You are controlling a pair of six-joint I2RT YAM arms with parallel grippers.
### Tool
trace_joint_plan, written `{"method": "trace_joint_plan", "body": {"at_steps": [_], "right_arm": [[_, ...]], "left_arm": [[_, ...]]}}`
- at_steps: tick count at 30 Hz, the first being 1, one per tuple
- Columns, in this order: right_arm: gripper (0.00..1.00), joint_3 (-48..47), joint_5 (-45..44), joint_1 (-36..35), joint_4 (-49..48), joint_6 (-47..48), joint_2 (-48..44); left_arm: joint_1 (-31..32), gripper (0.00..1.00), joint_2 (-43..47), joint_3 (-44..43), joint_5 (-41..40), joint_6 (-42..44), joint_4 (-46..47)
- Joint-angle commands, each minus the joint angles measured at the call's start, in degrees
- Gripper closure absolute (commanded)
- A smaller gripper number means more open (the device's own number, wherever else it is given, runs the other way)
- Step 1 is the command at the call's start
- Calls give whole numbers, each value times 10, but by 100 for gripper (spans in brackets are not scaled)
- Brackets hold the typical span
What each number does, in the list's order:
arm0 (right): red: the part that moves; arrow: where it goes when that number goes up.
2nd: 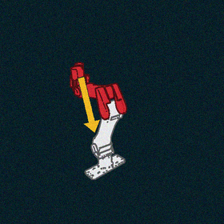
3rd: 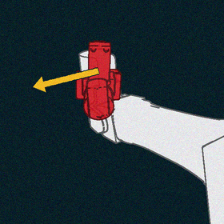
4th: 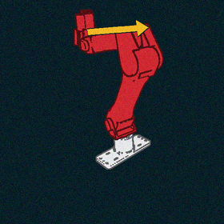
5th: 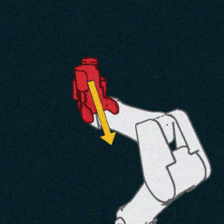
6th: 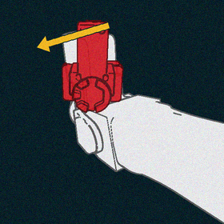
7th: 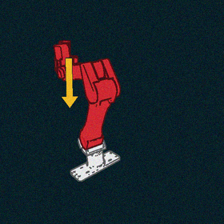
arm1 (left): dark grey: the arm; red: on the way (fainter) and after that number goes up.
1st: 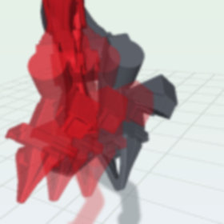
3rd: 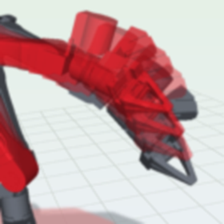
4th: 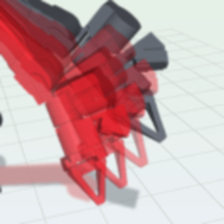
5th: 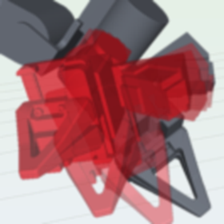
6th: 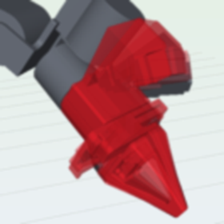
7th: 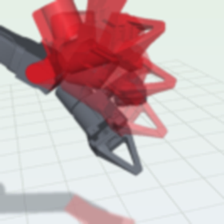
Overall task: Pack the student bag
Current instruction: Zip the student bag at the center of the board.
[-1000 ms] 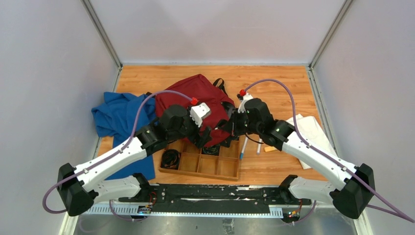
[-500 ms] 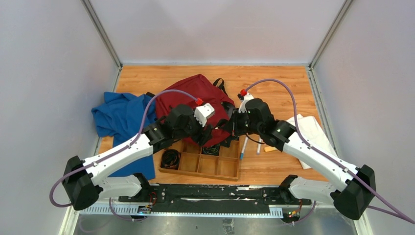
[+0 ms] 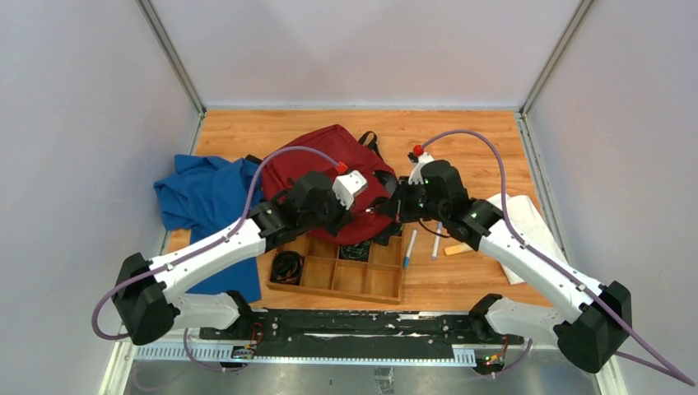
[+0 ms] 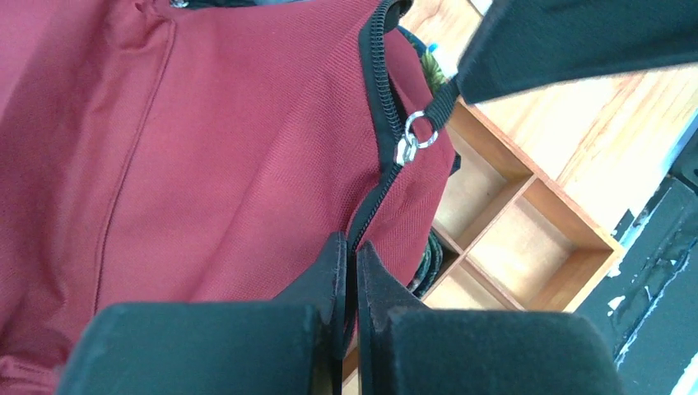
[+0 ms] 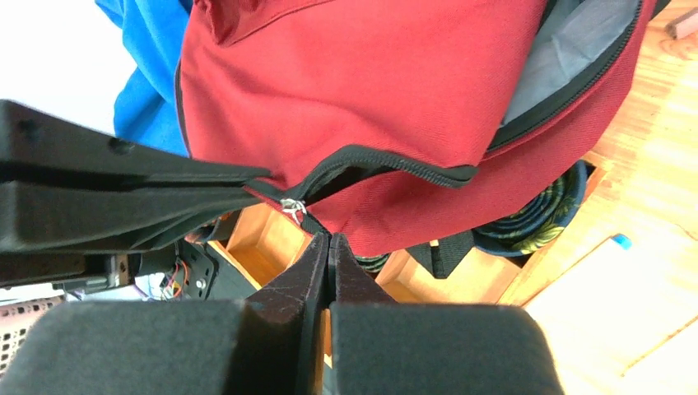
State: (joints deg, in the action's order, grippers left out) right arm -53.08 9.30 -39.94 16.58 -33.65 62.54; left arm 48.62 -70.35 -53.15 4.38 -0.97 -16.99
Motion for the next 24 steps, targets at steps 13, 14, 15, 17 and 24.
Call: {"method": "trace_joint_plan", "body": {"at_steps": [13,14,15,17,24], "right_arm": [[100,-3,48,177,-17,27,32],[100,-7,47,184,-23,29,38],[100,-10,48,193,-27,30,46],[100,-16,54,211,-46,31,70],[100,-92,146,224,-31,88,162]], "left_arm": [[2,100,199,56,-70,15,-141],[2,100,204,59,-69,13,-142],[3,100,209,62,-67,12,-142],[2,100,218,65,-61,-4,-142],[2,88,221,52,-47,-22,-142]]}}
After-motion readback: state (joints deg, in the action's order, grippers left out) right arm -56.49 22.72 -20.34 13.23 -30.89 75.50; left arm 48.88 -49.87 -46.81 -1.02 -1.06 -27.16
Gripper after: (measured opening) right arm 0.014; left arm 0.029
